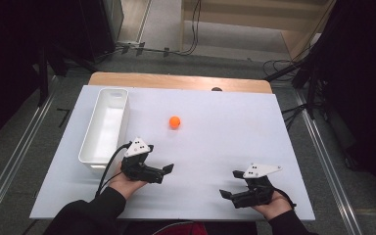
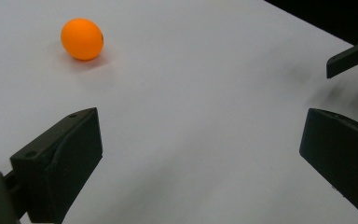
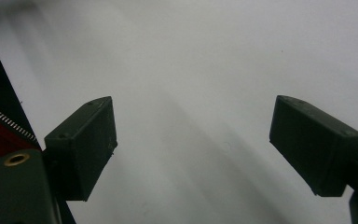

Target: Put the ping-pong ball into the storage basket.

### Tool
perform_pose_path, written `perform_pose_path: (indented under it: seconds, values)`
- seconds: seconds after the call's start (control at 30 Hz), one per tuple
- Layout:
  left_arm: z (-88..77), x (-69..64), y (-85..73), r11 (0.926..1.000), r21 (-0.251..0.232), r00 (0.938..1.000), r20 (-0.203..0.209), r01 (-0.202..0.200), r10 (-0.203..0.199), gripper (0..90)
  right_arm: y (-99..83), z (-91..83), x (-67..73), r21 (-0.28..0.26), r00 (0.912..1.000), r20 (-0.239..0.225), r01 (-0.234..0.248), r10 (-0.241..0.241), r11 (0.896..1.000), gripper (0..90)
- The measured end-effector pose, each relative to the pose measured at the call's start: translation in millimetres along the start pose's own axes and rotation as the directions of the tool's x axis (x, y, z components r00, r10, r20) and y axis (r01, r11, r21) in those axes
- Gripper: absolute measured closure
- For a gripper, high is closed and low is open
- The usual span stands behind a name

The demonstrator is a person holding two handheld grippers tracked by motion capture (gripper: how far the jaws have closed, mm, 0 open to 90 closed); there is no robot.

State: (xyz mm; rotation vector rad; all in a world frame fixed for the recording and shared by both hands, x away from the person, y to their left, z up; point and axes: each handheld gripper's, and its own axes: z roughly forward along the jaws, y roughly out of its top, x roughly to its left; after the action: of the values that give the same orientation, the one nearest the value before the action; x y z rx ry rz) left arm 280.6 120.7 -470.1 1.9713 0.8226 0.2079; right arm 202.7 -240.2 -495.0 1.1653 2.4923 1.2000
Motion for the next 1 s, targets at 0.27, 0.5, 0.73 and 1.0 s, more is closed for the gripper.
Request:
perform_pose_path:
  seconds: [0.27, 0.5, 0.73, 1.0]
  values:
    - [2.5, 1.8, 3.6, 0.9999, -0.002, 0.9996, -0.025, -0.011, 0.011, 0.0, 0.0, -0.1, 0.0, 0.000, 1.0000, 0.002, 0.001, -0.001, 1.000, 13.5]
    - [8.0, 4.1, 7.8, 0.9998, -0.001, 0.9984, -0.054, -0.019, 0.018, 0.0, 0.0, -0.2, 0.1, -0.001, 1.0000, 0.002, -0.001, 0.001, 1.000, 13.5]
    - [13.3, 4.7, 11.3, 1.0000, -0.002, 0.9985, -0.055, -0.006, 0.006, 0.0, -0.1, -0.3, 0.0, -0.002, 1.0000, 0.002, -0.002, 0.002, 1.000, 13.5]
    - [18.7, 8.0, 16.4, 0.9999, -0.005, 0.9981, -0.061, -0.009, 0.009, 0.0, 0.0, 0.1, -0.3, 0.001, 0.9999, 0.007, -0.016, 0.016, 1.000, 13.5]
